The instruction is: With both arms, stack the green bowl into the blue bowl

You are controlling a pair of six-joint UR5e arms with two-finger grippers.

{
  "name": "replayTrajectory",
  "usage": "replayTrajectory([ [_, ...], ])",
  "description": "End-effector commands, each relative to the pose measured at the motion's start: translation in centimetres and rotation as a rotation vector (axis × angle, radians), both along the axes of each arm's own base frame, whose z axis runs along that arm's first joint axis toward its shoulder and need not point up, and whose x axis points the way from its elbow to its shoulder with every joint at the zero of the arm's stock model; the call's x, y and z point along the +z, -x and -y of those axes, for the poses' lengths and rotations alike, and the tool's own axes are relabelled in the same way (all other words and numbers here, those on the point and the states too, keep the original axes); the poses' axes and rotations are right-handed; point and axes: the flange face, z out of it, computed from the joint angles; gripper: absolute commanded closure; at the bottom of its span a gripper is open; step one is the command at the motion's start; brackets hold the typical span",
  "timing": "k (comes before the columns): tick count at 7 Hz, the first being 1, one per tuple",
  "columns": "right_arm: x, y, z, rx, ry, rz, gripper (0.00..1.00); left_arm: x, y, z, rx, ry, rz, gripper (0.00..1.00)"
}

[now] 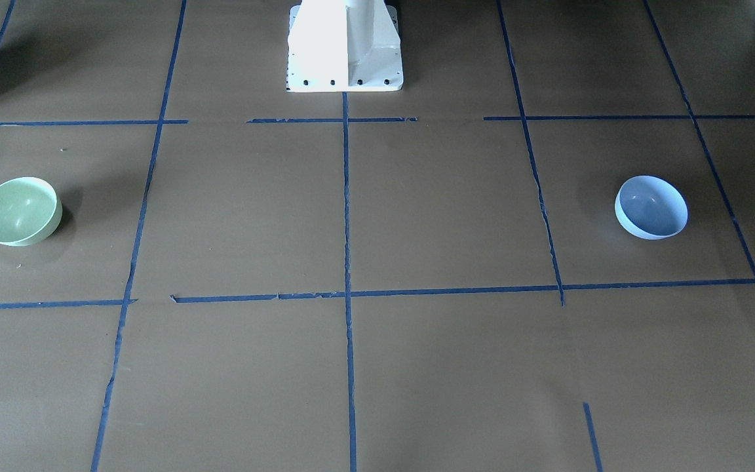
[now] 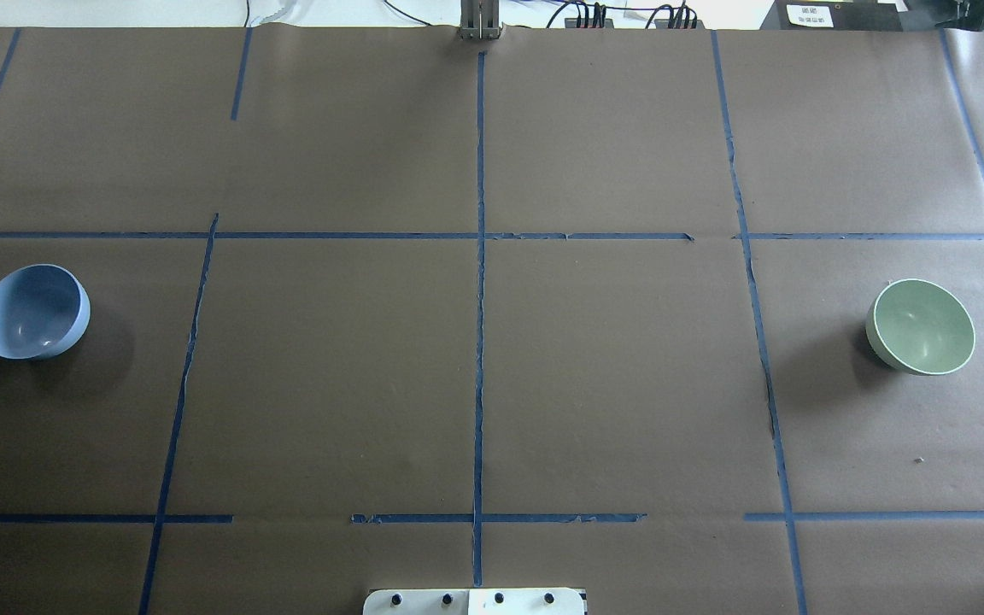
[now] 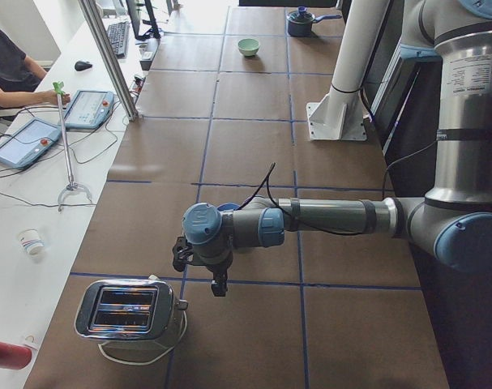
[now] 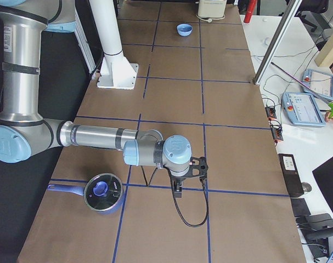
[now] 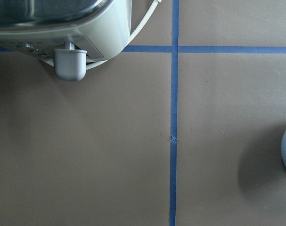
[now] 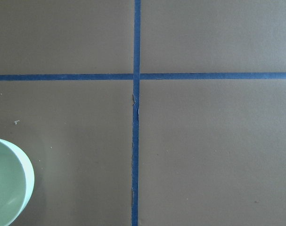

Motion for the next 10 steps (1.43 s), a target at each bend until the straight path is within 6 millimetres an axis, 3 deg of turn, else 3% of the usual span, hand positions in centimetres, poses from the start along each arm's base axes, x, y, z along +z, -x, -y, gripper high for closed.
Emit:
replayTrajectory([
  [1,0.0,0.0,0.0,0.0,-0.001,0.0,0.0,-0.2,0.0,0.1,0.0,-0.006,-0.001,0.0],
  [3,-0.8,0.0,0.1,0.002,-0.008,0.001,0.0,-0.7,0.0,0.3,-0.001,-0.015,-0.006,0.0],
  [5,-1.4,0.0,0.6,0.002,-0.023,0.003,0.0,-4.4,-0.6,2.8,0.006,-0.13,0.007,0.0],
  [6,-2.5,0.2,1.3,-0.001,-0.045,0.025,0.0,-4.0,-1.2,3.0,0.012,-0.123,0.003,0.0],
  [7,-3.3,0.3,1.8,-0.004,-0.065,0.021,0.0,-5.4,-2.2,3.3,0.033,-0.158,-0.009,0.0],
  [8,-6.6,0.0,4.6,-0.004,-0.127,0.005,0.0,-6.4,-2.7,4.0,0.039,-0.169,-0.024,0.0],
  [10,-6.3,0.1,4.4,-0.005,-0.125,0.015,0.0,-7.5,-8.1,3.6,0.043,-0.093,-0.127,0.0],
])
